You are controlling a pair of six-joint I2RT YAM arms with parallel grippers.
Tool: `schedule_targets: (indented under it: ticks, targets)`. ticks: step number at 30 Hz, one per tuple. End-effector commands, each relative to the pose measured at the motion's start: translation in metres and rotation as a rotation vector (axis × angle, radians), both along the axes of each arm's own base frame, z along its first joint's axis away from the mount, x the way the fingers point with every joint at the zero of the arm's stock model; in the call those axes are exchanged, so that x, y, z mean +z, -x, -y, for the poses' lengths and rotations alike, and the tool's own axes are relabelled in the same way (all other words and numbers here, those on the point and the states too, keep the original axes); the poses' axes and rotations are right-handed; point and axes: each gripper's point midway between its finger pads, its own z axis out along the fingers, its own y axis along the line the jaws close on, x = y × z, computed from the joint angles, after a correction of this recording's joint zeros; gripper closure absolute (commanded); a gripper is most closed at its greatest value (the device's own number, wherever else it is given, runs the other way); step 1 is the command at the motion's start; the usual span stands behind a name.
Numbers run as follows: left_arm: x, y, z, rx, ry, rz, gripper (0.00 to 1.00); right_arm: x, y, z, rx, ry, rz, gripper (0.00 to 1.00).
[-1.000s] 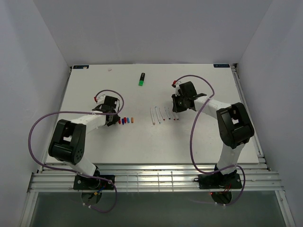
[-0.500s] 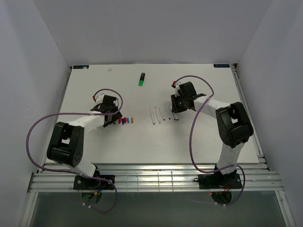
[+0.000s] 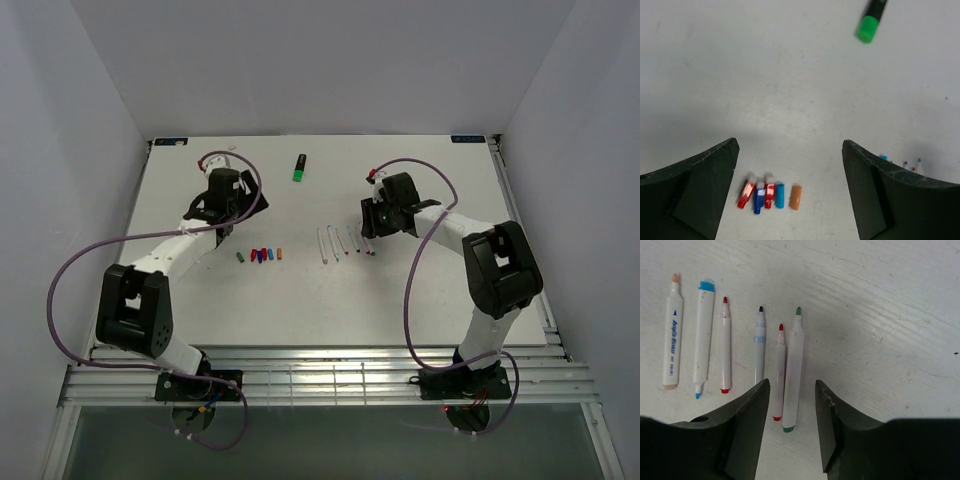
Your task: Open the pen caps
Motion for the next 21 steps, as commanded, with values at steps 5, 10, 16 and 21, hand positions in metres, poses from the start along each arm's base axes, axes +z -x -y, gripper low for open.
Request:
schedule_targets:
  ticks: [5,10,16,21]
  targets:
    - [0.049,-0.093,0.061,-0.307,-0.024,0.239,0.05,0.088,-0.012,-0.015,0.003,-0.151,0.172,0.48]
    - [0.037,-0.138,0.097,-0.447,-0.046,0.310,0.05,0.107,-0.014,-0.016,0.000,-0.170,0.211,0.46]
    - [-0.004,-0.190,0.128,-0.519,-0.060,0.311,0.12,0.108,-0.017,-0.011,-0.004,-0.151,0.238,0.46]
    - [-0.028,-0.221,0.122,-0.451,-0.132,0.314,0.12,0.100,-0.018,-0.009,0.000,-0.161,0.241,0.46]
